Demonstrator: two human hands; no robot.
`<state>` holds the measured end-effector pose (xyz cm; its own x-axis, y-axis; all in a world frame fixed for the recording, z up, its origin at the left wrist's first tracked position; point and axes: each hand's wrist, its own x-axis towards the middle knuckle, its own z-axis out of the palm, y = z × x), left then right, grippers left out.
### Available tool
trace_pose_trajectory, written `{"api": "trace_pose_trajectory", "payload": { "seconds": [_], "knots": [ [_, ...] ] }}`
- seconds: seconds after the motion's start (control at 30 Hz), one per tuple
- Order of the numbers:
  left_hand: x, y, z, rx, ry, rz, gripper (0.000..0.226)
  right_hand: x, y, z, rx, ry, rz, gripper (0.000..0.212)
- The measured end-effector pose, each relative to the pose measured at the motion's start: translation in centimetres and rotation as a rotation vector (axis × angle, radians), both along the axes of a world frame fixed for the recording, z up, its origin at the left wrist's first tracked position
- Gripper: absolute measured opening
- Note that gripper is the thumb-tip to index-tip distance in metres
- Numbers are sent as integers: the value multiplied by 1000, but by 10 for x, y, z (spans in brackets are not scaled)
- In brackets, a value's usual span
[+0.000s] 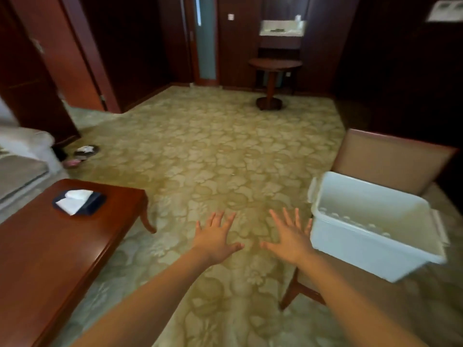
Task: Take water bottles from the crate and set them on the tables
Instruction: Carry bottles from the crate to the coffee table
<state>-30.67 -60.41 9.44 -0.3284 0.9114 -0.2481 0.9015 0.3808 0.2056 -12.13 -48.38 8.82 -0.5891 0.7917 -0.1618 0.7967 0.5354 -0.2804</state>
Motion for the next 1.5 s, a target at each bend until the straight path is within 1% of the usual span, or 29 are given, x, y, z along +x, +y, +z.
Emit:
{"api": "trace_pose_trajectory", "payload": {
  "seconds": [0.17, 0.33, 0.53, 0.77, 0.87, 1.07, 1.27, 1.37, 1.5],
  "knots": [
    [58, 73, -1, 20, -29, -149, 87, 84, 44, 3, -16, 29, -176, 94],
    [100, 143, 1, 26, -32, -275, 86, 137, 82, 4, -3, 2, -298, 91],
    [129, 228, -9, 66, -57, -402, 86, 167, 137, -3, -5, 35, -419, 87],
    [153, 328, -26, 13, -44, -565, 81, 191, 206, -17, -89, 16, -553, 85],
    [161, 365, -39, -2, -68, -622, 79, 202, 228, -27, -141, 21, -612, 84],
    [185, 418, -68, -74, -196, -630, 77, 228, 269, -45, -237, -8, -651, 85],
    [207, 473, -98, -144, -200, -632, 78, 256, 332, -75, -333, -24, -626, 86],
    [221, 503, -117, -173, -191, -587, 79, 268, 368, -90, -380, -17, -602, 86],
    [245, 541, -142, -262, -188, -551, 80, 288, 410, -119, -471, -5, -621, 84]
  ]
}}
